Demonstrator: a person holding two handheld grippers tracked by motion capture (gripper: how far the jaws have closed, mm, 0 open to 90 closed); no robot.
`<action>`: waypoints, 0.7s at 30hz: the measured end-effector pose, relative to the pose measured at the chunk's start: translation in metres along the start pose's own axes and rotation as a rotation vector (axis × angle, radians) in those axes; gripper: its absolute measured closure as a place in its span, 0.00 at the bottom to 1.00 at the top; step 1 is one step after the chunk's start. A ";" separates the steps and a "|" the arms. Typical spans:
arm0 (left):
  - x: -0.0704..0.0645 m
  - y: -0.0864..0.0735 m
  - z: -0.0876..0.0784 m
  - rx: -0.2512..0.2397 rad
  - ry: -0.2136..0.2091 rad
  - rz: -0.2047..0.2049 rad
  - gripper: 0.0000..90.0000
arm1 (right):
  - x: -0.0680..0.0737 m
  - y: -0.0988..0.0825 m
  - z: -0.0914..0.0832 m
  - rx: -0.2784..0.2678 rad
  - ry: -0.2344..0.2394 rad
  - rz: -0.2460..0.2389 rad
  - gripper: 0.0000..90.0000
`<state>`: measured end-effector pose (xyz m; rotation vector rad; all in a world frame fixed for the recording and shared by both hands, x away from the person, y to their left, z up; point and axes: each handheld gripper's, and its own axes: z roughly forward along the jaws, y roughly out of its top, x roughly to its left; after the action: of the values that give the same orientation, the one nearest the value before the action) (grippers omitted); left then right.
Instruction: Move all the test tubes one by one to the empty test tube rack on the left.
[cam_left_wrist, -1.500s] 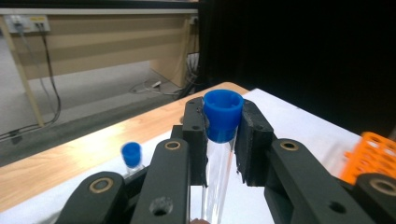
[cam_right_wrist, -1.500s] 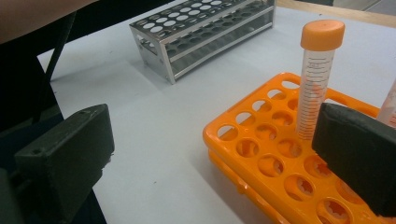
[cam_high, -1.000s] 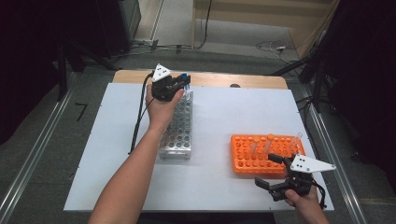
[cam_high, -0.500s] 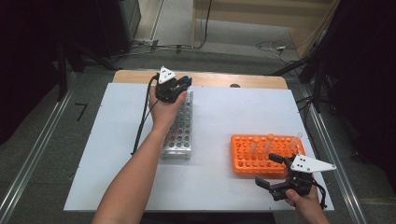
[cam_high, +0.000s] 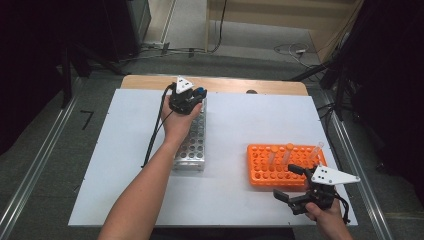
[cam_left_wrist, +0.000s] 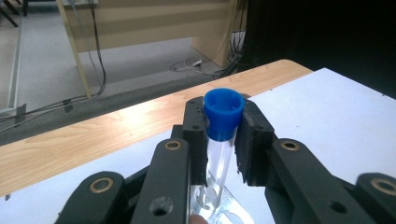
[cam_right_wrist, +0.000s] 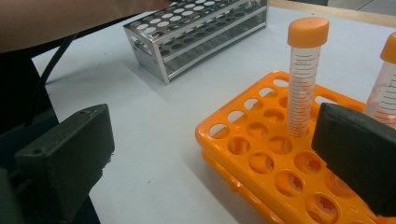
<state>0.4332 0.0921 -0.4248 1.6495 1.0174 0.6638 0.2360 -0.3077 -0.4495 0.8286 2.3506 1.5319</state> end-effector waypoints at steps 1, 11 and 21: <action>0.000 0.000 0.000 0.002 0.000 0.002 0.84 | 0.000 0.000 0.000 0.001 0.000 0.002 0.00; -0.007 0.000 -0.005 0.032 0.035 0.040 0.81 | -0.001 0.000 0.000 0.001 -0.006 0.006 0.00; -0.005 -0.005 -0.003 0.065 0.054 0.014 0.83 | -0.001 0.000 0.000 0.002 -0.006 0.006 0.00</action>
<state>0.4270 0.0893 -0.4284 1.7046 1.0765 0.6940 0.2371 -0.3081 -0.4502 0.8403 2.3481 1.5280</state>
